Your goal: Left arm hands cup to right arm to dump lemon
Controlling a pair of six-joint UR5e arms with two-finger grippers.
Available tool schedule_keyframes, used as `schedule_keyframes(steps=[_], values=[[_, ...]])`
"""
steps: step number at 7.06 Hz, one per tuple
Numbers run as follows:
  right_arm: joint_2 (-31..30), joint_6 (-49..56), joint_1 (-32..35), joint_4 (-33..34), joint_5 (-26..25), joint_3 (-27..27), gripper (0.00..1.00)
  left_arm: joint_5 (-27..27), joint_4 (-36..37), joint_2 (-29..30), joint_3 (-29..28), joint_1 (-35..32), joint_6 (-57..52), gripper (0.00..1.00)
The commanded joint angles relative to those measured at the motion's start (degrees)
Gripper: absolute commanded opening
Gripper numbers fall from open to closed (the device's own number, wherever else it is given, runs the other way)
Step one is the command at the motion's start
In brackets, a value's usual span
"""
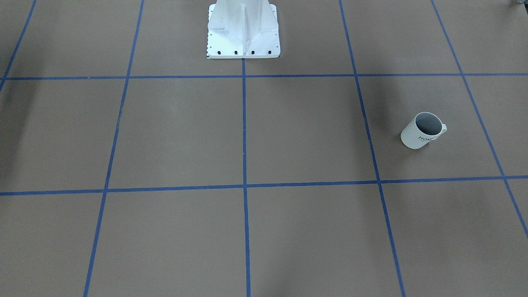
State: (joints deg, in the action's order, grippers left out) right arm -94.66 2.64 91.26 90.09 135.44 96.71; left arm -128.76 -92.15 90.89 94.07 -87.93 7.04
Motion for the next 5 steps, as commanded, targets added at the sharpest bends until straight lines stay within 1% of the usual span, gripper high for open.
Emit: schedule_keyframes(steps=[1,3,5], values=[[0.0,0.0,0.1,0.0,0.4,0.2,1.00,0.2,-0.1,-0.2,0.3,0.0,-0.1,1.00],[0.0,0.0,0.0,0.0,0.4,0.3,1.00,0.3,0.0,-0.1,0.3,0.0,0.1,1.00],[0.0,0.0,0.1,0.0,0.4,0.5,1.00,0.3,-0.1,0.2,2.9,0.3,0.4,1.00]])
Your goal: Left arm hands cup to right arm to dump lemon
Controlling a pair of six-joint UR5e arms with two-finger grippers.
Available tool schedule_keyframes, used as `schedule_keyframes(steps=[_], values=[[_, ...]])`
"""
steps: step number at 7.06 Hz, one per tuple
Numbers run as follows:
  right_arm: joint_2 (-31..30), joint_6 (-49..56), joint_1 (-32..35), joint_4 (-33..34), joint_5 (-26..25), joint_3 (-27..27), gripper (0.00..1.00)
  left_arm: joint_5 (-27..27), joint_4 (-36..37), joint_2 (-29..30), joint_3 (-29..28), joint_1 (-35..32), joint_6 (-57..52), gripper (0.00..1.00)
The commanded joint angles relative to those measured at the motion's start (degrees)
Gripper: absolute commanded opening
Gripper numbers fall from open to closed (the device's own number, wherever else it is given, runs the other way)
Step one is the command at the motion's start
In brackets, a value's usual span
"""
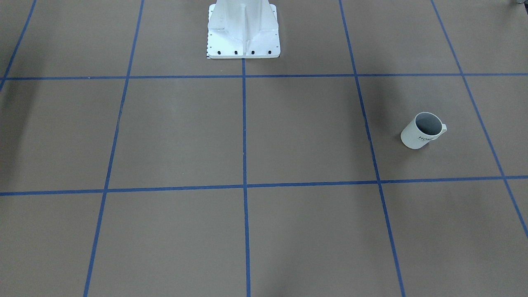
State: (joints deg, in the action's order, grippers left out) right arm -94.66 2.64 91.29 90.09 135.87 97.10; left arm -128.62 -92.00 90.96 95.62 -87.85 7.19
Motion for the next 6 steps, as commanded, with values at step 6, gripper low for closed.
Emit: schedule_keyframes(steps=[6], values=[[0.3,0.0,0.0,0.0,0.0,1.3,1.00,-4.6,-1.3,1.9,7.5,6.1,27.5,1.00]])
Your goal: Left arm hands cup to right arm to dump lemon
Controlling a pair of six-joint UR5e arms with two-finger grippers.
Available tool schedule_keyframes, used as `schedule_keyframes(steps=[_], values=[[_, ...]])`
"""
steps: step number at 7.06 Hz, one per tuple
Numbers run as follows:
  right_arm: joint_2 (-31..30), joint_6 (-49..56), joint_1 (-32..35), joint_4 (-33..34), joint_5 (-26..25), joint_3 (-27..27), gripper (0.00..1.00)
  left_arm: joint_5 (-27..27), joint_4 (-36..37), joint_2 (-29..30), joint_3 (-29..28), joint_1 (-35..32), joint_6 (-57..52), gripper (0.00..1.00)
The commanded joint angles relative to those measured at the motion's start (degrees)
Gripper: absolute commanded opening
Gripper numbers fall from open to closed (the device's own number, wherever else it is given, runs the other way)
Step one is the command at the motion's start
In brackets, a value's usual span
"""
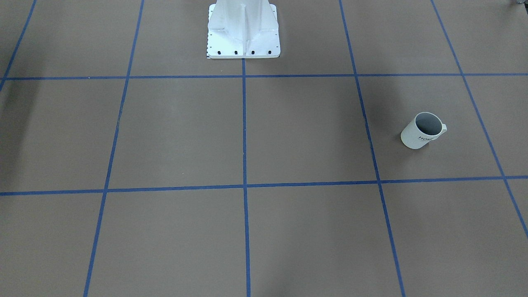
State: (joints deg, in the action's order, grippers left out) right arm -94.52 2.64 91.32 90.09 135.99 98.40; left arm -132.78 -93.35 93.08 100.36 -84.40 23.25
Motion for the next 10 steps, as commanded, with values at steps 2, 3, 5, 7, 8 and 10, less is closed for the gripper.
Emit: schedule_keyframes(steps=[2,3,5,7,8,10], values=[[0.0,0.0,0.0,0.0,0.0,0.0,1.00,0.0,0.2,-3.3,9.6,9.6,31.4,1.00],[0.0,0.0,0.1,0.0,-0.1,0.1,1.00,0.8,0.0,-4.2,11.6,13.1,38.7,1.00],[0.0,0.0,0.2,0.0,-0.1,0.2,1.00,3.6,-3.4,-5.6,12.0,17.5,47.2,1.00],[-0.2,0.0,0.2,0.0,-0.1,0.5,1.00,8.0,-11.6,-9.1,11.9,24.2,55.4,1.00],[-0.2,0.0,0.2,0.0,-0.2,0.4,1.00,8.8,-11.8,-9.2,11.6,25.5,55.7,1.00],[-0.2,0.0,0.2,0.0,-0.2,0.4,1.00,8.9,-11.8,-9.0,9.3,27.3,55.4,1.00]])
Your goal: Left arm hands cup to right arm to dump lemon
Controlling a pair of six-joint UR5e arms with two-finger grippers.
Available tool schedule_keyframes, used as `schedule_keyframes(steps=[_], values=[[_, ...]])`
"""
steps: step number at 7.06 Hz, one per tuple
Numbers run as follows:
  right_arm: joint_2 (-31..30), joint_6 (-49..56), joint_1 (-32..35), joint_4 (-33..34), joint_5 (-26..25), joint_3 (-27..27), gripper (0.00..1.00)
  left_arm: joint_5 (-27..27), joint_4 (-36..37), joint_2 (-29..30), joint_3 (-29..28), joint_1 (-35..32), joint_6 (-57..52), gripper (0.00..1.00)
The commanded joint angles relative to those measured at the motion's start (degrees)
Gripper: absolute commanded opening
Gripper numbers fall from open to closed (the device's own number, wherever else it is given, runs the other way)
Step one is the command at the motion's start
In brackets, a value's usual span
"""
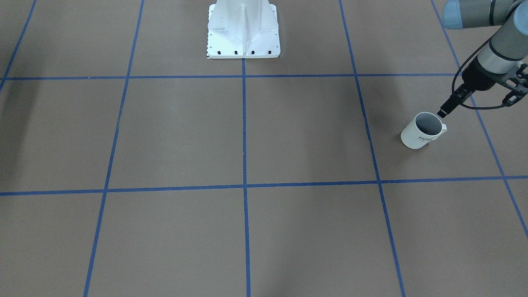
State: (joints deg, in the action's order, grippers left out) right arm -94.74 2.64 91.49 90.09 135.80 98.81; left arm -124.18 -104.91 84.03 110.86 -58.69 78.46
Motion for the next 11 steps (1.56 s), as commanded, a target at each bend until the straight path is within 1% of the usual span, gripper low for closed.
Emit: schedule_keyframes(steps=[1,2,4,5,8,9,10,11], values=[[-0.1,0.0,0.0,0.0,0.0,0.0,1.00,0.3,-0.3,0.9,-2.8,2.2,0.2,1.00],[-0.1,0.0,0.0,0.0,-0.1,0.0,1.00,0.3,-1.2,1.7,-4.5,2.2,0.2,1.00],[-0.1,0.0,0.1,0.0,-0.2,0.0,1.00,0.2,-5.7,1.8,-7.9,2.2,0.4,1.00],[0.0,0.0,0.3,0.0,-0.2,0.1,1.00,0.2,-5.8,1.8,-8.0,2.2,0.5,0.97],[0.1,0.0,0.4,0.0,-0.3,0.1,1.00,0.1,-7.1,1.9,-7.8,3.6,0.5,0.82],[0.1,0.0,0.4,0.0,-0.3,0.1,1.00,0.1,-7.1,1.9,-7.7,3.6,0.5,0.73],[0.1,0.0,0.4,0.0,-0.2,0.1,1.00,0.1,-7.1,1.9,-7.7,3.8,0.4,0.62],[0.1,0.0,0.4,0.0,-0.2,0.1,1.00,0.2,-7.1,1.8,-7.8,3.8,0.4,0.47]])
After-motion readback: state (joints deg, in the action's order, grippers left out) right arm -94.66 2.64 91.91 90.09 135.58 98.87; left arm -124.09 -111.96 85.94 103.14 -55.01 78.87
